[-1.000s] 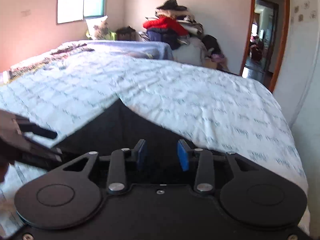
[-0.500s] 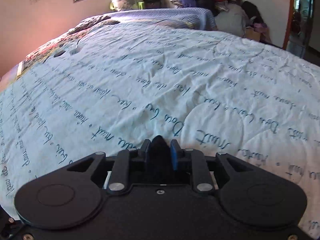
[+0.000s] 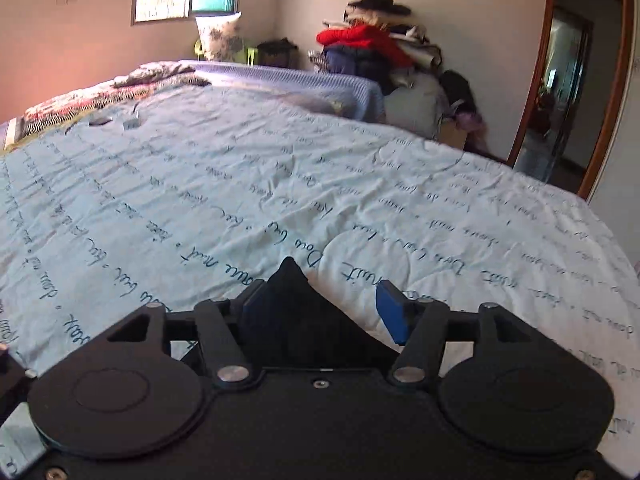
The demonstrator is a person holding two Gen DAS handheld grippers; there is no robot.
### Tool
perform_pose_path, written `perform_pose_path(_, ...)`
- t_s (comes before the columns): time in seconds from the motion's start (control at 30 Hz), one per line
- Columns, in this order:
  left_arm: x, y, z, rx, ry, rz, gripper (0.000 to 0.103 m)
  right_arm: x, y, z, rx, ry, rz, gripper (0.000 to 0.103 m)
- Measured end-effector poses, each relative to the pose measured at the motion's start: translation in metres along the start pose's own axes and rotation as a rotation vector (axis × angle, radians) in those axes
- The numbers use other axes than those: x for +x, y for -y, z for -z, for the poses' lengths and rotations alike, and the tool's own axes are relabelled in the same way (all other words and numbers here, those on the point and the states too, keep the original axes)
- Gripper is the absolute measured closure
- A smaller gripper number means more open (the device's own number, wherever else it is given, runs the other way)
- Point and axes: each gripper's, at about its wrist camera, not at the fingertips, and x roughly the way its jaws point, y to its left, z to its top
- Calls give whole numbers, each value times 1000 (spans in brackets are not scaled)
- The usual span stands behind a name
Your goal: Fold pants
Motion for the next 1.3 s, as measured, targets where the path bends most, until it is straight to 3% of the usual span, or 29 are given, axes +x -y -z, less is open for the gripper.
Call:
perform_pose_path(0.07, -3, 2, -1, 4, 4, -6, 16, -32, 11, 13, 38, 17, 23, 40)
perform_pose_path(0.13, -6, 4, -2, 9, 5, -6, 17, -60, 20, 30, 65, 23, 63, 24)
perform_pose_path(0.2, -10, 7, -2, 12, 10, -2, 18, -84, 28, 53, 75, 8, 112, 16)
perform_pose_path(0.37, -16, 19, 3, 43, 21, -8, 17, -92, 49, 107, 111, -153, 179, 14)
perform_pose_path(0.43, -15, 24, 5, 62, 24, -20, 17, -96, 55, 121, 118, -168, 218, 14)
perform_pose_path(0.5, -17, 25, 7, 67, 32, -32, 17, -113, 58, 121, 162, -124, 266, 14)
perform_pose_path(0.63, -19, 26, 7, 54, 30, -40, 17, -130, 56, 113, 211, -11, 238, 14)
perform_pose_path(0.7, -18, 27, 6, 59, 29, -45, 17, -120, 55, 114, 206, -25, 227, 14)
perform_pose_path(0.8, -26, 23, 8, 54, 43, -37, 18, -102, 51, 126, 150, -117, 271, 14)
perform_pose_path(0.93, -34, 7, 7, 53, 57, -23, 17, -120, 64, 136, 287, -63, 203, 14)
perform_pose_path(1.13, -36, -21, -5, -60, 11, 100, 17, -129, 93, 144, 433, -33, 170, 16)
perform_pose_path(1.3, -36, 5, -12, 7, 4, 162, 17, -138, 87, 146, 453, 2, 129, 23)
